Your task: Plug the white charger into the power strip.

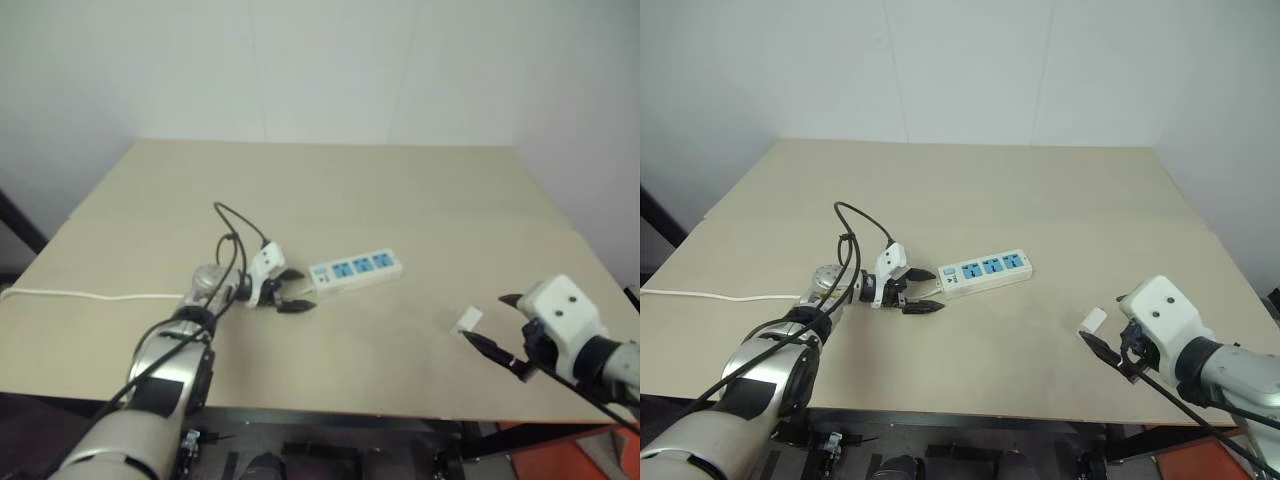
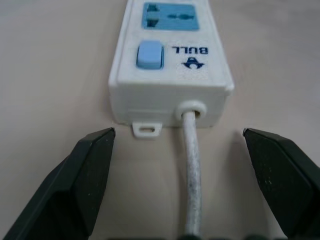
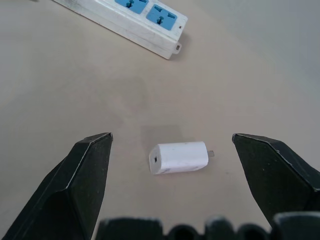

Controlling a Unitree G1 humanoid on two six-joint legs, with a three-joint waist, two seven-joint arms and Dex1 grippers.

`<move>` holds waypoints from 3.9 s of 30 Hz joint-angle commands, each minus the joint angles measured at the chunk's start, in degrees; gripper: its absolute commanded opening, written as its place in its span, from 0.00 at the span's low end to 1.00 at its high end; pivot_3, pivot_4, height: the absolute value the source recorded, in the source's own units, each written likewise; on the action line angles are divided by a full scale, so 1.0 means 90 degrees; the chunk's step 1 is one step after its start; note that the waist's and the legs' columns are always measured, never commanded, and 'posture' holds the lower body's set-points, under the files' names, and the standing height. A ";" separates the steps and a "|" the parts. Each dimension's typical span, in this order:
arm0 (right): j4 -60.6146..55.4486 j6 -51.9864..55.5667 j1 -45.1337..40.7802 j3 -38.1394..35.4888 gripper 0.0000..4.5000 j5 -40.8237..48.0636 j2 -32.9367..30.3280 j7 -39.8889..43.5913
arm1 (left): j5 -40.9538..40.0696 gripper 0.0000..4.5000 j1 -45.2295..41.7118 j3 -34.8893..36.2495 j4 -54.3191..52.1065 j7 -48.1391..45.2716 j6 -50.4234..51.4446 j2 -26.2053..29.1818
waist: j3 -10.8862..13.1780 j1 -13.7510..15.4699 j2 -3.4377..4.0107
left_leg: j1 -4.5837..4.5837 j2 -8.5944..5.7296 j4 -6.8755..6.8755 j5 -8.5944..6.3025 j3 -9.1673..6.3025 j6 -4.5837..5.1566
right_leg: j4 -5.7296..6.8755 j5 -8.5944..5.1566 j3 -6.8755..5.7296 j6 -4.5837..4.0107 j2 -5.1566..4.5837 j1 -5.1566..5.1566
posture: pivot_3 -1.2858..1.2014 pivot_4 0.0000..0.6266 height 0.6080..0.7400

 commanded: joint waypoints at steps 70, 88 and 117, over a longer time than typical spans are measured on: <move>-0.0023 -0.0071 -0.0683 0.1068 1.00 0.0567 -0.0069 -0.0143 | -0.1583 0.99 0.1235 0.1004 -0.0338 -0.1559 -0.1944 0.0622 | -0.0002 -0.0118 -0.0005 | 0.0004 0.0004 -0.0001 0.0000 -0.0004 0.0001 | 0.0004 0.0003 -0.0002 -0.0008 0.0000 -0.0001 | 0.52 0.24 1.00; -0.0074 0.0011 -0.0601 0.1214 1.00 0.0554 -0.0021 -0.0420 | -0.1113 0.95 0.1173 0.1065 -0.0142 -0.1060 -0.1776 0.0313 | -0.0002 -0.0113 -0.0005 | 0.0007 0.0003 -0.0001 0.0000 -0.0004 0.0001 | 0.0005 0.0001 -0.0002 -0.0005 0.0000 0.0003 | 0.52 0.24 1.00; 0.3995 -0.6680 -0.2963 0.3344 1.00 -0.1908 -0.2824 0.3580 | -0.1392 0.72 0.1087 0.0609 -0.0538 -0.2457 -0.1437 0.0457 | 0.0001 -0.0135 -0.0003 | 0.0008 0.0004 -0.0003 0.0000 0.0002 0.0001 | -0.0006 -0.0002 -0.0003 0.0001 -0.0002 0.0001 | 0.52 0.24 1.00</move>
